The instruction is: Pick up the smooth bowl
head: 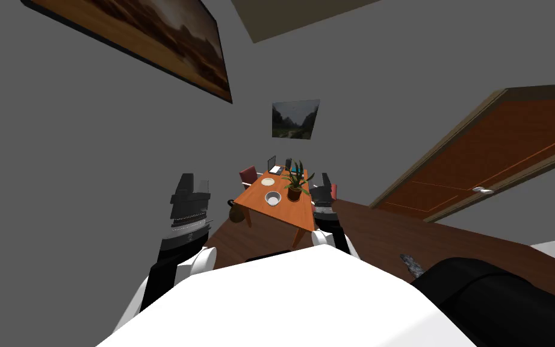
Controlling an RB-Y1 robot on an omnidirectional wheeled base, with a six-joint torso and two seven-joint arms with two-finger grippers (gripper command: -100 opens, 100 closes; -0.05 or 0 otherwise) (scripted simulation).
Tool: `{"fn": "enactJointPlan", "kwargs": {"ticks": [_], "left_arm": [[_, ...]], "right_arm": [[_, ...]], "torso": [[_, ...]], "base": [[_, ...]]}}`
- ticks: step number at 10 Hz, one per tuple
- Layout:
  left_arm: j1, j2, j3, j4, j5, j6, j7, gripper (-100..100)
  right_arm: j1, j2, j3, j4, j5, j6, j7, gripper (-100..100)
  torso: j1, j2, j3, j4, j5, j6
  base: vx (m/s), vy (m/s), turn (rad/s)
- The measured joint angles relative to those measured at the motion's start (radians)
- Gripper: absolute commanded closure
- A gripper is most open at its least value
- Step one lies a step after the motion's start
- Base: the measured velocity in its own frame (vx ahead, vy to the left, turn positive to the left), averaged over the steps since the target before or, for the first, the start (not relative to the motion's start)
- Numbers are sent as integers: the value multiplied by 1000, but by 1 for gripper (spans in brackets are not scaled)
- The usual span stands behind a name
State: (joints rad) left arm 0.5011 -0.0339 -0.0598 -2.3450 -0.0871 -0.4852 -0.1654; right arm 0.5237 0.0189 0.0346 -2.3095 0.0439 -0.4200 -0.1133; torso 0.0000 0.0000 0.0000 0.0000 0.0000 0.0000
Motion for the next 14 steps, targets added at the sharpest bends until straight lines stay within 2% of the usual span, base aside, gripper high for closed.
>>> {"fn": "enactJointPlan", "kwargs": {"ticks": [4,7,9,14], "left_arm": [[0,0,0,0,0,0,0,0],[0,0,0,0,0,0,0,0],[0,0,0,0,0,0,0,0],[0,0,0,0,0,0,0,0]], "right_arm": [[-6,-111,-31,35,51,0,17,-100],[-30,-201,-78,103,122,-1,39,-100],[-21,-253,-103,146,183,-7,63,-100],[-27,-347,-158,244,312,0,104,-100]], "torso": [[6,2,1,0,1,0],[9,4,2,1,2,-1],[12,3,2,1,3,0],[6,3,2,1,2,0]], "base": [[-34,83,187],[-58,134,306],[-30,203,340],[-16,110,223]]}}
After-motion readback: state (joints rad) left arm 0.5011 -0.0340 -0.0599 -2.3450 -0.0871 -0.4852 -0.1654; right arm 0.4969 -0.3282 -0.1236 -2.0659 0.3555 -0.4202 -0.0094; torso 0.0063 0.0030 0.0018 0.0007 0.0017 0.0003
